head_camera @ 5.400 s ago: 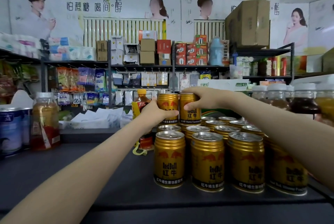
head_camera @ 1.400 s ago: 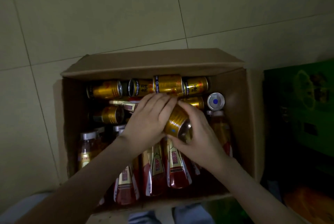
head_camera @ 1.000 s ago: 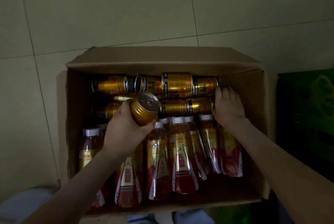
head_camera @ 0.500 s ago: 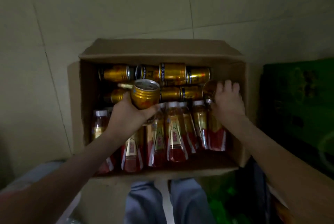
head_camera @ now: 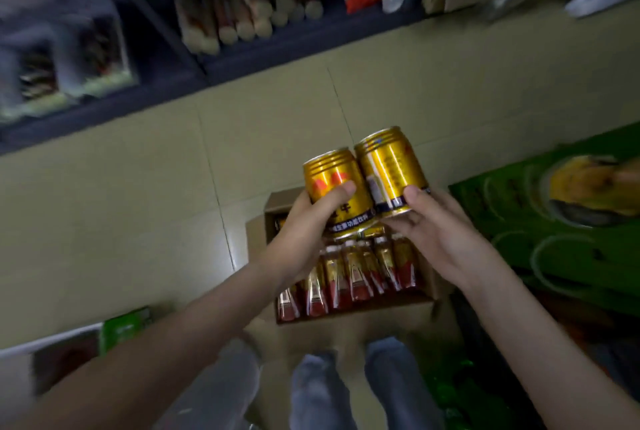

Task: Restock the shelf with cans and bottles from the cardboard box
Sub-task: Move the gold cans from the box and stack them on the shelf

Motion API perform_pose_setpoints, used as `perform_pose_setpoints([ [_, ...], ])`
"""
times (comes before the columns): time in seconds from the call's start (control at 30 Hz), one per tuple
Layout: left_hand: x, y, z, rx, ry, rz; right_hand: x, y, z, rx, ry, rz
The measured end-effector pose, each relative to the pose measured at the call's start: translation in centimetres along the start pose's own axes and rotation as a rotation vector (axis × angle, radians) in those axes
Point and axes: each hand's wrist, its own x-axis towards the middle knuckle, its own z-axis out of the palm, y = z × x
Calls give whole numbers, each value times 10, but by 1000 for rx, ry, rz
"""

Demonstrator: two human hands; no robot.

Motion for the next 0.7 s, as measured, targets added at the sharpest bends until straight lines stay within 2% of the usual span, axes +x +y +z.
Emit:
perform_pose_setpoints([
  [0.07,-43,30,15,34,-89,20,-48,-39,15,-69,-64,-57],
  [0.2,-116,77,57,153,-283,78,-155,-90,32,-247,-82,-141],
  [0.37,-202,113,138,319,-556,189,-301,-117,44,-286,100,-326],
  [0.53,-296,107,228,422,-799,294,-444,-115,40,-226,296,-578],
  [0.7,-390,53,291,525,-992,402,-580,-66,22,-99,328,-739],
])
